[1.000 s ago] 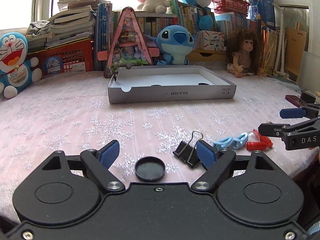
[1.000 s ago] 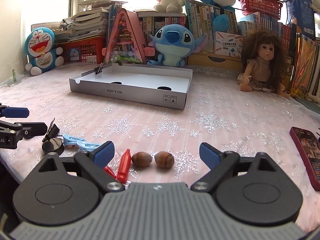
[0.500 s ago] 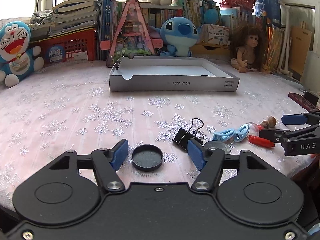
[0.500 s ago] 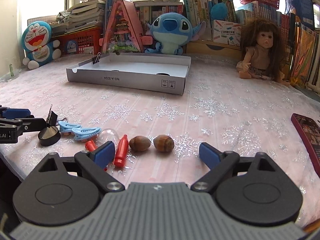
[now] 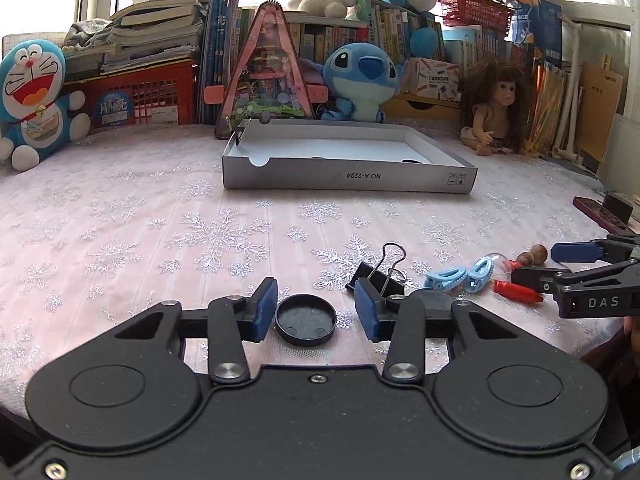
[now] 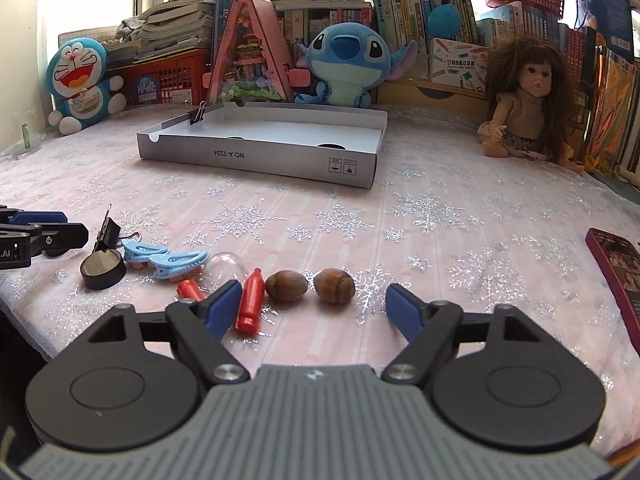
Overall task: Organize rigid objects
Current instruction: 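Grasp a black lid with the left tool while the right tool grasps a brown acorn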
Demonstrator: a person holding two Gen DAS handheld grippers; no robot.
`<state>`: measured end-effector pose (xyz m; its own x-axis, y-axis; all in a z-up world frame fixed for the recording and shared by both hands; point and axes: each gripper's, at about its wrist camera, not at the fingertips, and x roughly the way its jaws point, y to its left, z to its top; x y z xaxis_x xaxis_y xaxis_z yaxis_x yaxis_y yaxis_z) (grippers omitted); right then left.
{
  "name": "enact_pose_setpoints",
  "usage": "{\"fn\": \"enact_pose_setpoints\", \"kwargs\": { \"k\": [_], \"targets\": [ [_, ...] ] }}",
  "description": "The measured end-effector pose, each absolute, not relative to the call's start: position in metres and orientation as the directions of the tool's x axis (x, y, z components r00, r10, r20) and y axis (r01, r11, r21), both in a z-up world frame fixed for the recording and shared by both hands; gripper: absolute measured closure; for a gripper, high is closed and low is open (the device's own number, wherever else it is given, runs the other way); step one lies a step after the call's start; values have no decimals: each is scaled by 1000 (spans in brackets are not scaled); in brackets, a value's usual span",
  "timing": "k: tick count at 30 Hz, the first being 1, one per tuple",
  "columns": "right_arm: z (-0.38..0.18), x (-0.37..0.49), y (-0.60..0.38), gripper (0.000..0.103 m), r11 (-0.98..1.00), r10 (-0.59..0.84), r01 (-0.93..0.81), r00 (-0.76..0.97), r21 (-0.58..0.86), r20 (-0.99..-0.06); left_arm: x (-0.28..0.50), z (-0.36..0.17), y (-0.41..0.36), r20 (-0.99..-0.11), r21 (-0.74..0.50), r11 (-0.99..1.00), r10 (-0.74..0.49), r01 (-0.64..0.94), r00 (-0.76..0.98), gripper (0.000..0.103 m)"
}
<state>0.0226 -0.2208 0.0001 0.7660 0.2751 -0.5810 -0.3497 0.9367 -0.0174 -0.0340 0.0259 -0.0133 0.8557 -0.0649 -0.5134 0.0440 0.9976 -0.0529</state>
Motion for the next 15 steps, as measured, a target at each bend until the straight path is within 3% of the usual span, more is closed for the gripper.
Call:
{"fn": "enact_pose_setpoints", "kwargs": {
  "k": [15],
  "targets": [
    [8,15,-226,41,944,270,-330,794,-13,-545,-44,-11,25,-502,-19,999,-45,41,864,63]
  ]
}}
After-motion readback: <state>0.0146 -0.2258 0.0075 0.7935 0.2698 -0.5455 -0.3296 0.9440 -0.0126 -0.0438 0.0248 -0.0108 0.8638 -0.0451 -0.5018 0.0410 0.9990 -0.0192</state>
